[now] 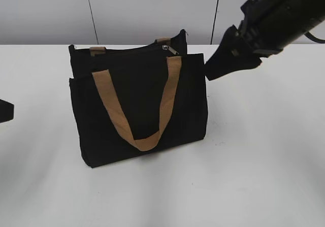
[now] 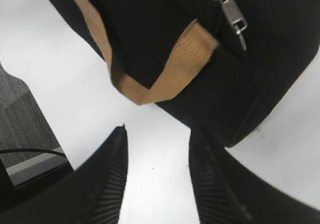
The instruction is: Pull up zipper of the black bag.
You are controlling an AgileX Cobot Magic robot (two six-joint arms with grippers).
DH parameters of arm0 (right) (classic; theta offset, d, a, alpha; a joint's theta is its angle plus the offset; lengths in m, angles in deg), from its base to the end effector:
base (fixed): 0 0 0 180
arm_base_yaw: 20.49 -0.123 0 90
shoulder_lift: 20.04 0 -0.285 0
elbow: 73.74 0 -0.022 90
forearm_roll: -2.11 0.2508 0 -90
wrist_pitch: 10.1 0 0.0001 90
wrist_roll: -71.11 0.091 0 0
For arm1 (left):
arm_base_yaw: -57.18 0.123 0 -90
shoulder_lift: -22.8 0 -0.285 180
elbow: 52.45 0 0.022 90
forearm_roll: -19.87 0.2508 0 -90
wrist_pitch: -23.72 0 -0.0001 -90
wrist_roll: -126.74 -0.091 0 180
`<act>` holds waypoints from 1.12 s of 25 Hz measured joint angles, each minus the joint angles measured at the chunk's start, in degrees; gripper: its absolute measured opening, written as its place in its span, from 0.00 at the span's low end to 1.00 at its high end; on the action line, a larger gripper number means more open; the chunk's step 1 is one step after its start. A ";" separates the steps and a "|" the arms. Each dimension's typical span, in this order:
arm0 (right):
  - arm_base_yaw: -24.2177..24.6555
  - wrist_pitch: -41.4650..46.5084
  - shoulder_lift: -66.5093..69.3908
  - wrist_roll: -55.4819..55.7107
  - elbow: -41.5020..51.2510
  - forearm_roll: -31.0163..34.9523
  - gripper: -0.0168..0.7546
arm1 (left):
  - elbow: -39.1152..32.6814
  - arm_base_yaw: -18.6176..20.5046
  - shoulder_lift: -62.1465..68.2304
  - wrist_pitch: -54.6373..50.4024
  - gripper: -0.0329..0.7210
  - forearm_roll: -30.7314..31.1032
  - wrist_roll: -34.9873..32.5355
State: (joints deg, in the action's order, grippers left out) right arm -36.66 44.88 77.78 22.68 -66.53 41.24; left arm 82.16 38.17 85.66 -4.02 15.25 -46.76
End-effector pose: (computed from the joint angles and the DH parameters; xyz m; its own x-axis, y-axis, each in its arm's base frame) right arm 0.2962 0.1349 0.2922 -0.6005 -0.5282 -0.6003 -0.7658 0.5960 0.2417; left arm 0.1674 -0.0613 0.2536 -0.7319 0.0579 -0.6789 0.2194 0.9634 -0.1543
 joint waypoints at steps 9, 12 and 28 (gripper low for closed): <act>0.00 -1.62 -18.15 6.00 14.62 -3.14 0.43 | 0.24 0.00 -15.76 -17.84 0.58 3.01 0.06; 0.00 -1.52 -25.35 10.91 18.87 -7.22 0.43 | 0.24 0.00 -21.36 -23.56 0.58 4.61 0.06; 0.00 3.73 -72.30 41.34 38.30 -30.56 0.43 | -1.32 0.00 -41.68 -33.38 0.57 5.77 0.06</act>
State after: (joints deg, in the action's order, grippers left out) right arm -36.66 48.61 5.47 64.02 -28.23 10.68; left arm 80.84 38.17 43.98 -37.40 21.02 -46.70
